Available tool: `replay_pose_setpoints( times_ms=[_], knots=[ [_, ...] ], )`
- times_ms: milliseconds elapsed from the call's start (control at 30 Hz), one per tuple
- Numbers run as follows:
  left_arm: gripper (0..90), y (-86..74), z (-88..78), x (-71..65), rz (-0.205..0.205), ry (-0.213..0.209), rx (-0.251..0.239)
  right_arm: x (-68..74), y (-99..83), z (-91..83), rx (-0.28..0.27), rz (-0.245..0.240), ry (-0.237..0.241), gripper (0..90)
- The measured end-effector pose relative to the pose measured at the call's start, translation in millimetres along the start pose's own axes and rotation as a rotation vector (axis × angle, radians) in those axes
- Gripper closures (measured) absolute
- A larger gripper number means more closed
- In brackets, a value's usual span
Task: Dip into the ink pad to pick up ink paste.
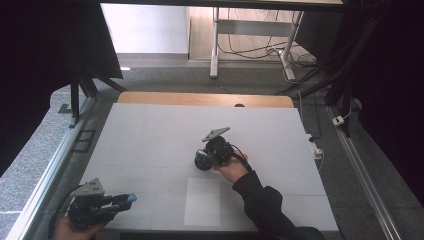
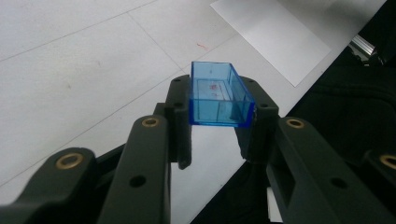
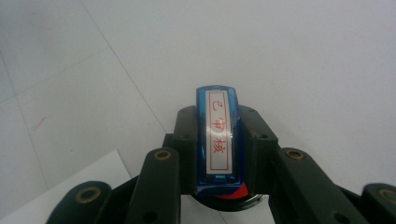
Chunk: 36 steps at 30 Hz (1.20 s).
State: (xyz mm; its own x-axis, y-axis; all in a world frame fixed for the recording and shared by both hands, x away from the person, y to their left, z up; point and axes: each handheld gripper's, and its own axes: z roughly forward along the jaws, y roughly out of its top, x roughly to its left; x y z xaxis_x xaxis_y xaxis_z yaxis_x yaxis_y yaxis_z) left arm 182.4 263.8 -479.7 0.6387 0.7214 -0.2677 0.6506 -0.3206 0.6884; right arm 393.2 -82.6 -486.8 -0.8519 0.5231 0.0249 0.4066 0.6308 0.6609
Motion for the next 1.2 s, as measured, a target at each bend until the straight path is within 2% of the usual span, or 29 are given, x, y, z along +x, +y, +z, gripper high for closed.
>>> replay_pose_setpoints(
  times_ms=[200,267,567,800,1000,1200],
  knots=[
    [68.3,-0.1,0.0,0.3,-0.003,0.0,-0.001,-12.1,-5.4,-0.1,-0.034,0.085,0.066,71.3],
    [68.2,-0.1,-0.2,0.6,-0.005,-0.004,-0.001,-12.9,-5.9,-0.2,-0.035,0.087,0.07,71.3],
    [68.2,0.6,1.1,0.9,-0.011,-0.004,0.007,2.9,-2.4,0.1,-0.015,-0.006,-0.014,71.3],
    [68.2,0.4,0.5,1.9,-0.015,-0.007,0.003,-1.3,-4.6,-0.1,-0.033,0.017,0.01,71.1],
    [68.2,0.9,1.3,1.5,-0.013,0.0,0.007,2.8,-2.8,-0.6,-0.018,-0.025,-0.012,71.0],
    [68.2,0.7,0.6,1.9,-0.014,-0.004,0.004,4.3,-1.4,-0.9,-0.01,-0.039,-0.018,70.9]
  ],
)
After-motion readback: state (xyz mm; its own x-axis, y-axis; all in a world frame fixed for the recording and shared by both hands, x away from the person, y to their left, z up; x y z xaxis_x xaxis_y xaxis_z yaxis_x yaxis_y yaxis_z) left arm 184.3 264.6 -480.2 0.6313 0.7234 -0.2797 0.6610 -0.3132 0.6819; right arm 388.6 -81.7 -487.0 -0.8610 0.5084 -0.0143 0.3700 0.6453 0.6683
